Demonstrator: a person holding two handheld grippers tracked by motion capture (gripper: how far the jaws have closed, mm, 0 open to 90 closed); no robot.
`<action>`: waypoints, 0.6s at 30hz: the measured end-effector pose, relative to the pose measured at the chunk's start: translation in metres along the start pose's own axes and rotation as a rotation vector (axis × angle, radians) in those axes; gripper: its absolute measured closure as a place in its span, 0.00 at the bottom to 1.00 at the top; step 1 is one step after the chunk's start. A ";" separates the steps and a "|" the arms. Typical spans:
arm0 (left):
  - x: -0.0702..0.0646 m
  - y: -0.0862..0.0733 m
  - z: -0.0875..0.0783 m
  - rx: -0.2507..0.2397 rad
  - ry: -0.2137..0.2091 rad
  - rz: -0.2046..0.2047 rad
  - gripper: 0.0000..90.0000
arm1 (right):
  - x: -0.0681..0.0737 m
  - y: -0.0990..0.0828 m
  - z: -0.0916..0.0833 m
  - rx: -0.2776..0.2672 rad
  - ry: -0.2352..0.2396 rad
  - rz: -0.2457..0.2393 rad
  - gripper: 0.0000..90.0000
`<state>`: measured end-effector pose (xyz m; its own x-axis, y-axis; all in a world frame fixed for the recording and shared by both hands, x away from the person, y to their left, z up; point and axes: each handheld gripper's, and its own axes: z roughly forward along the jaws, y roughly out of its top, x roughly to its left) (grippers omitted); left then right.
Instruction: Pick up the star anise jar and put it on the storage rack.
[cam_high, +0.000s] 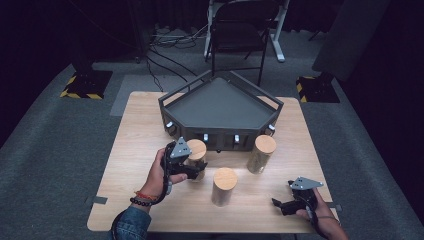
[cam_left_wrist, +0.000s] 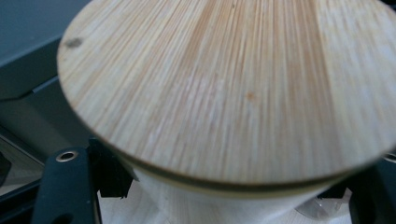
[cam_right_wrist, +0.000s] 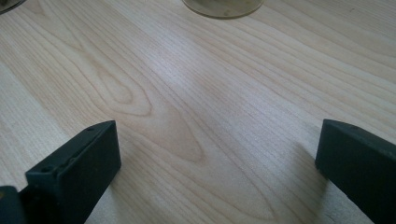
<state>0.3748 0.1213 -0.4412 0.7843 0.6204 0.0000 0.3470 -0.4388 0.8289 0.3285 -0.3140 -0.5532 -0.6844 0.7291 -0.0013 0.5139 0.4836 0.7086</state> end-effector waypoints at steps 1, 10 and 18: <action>0.001 0.002 0.000 -0.001 0.003 -0.005 0.27 | 0.000 0.000 0.000 0.000 0.000 0.000 0.00; 0.004 0.026 -0.007 -0.006 0.022 -0.013 0.28 | 0.000 0.000 0.000 0.000 0.000 0.000 0.00; 0.008 0.045 -0.013 -0.020 0.032 -0.011 0.28 | 0.000 0.000 0.000 0.000 0.000 0.000 0.00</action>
<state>0.3901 0.1150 -0.3961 0.7635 0.6457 0.0084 0.3449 -0.4188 0.8400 0.3285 -0.3140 -0.5532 -0.6843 0.7292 -0.0012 0.5141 0.4837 0.7084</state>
